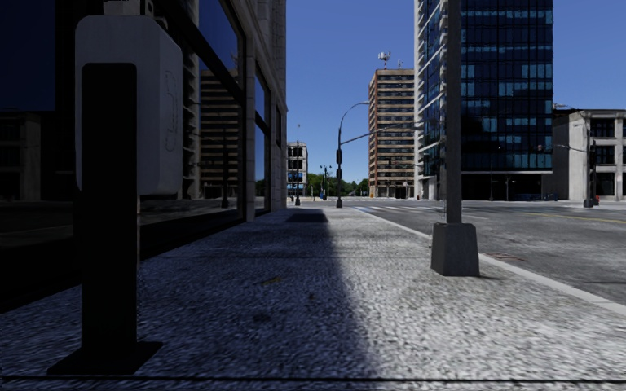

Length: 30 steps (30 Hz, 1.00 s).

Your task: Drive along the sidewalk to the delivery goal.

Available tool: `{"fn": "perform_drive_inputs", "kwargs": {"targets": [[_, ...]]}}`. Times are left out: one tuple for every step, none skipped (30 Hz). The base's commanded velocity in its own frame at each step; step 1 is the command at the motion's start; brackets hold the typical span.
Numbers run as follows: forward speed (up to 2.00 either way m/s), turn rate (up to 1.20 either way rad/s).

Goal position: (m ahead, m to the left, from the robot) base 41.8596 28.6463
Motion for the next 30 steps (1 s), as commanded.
{"fn": "perform_drive_inputs", "kwargs": {"targets": [[2.0,0.0],[2.0,0.0],[2.0,0.0],[2.0,0.0],[2.0,0.0],[2.0,0.0],[2.0,0.0],[2.0,0.0],[2.0,0.0],[2.0,0.0],[2.0,0.0],[2.0,0.0],[2.0,0.0],[2.0,0.0],[2.0,0.0],[2.0,0.0],[2.0,0.0],[2.0,0.0],[2.0,0.0],[2.0,0.0],[2.0,0.0],[2.0,0.0],[2.0,0.0],[2.0,0.0],[2.0,0.0],[2.0,0.0],[2.0,0.0],[2.0,0.0],[2.0,0.0],[2.0,0.0]]}}
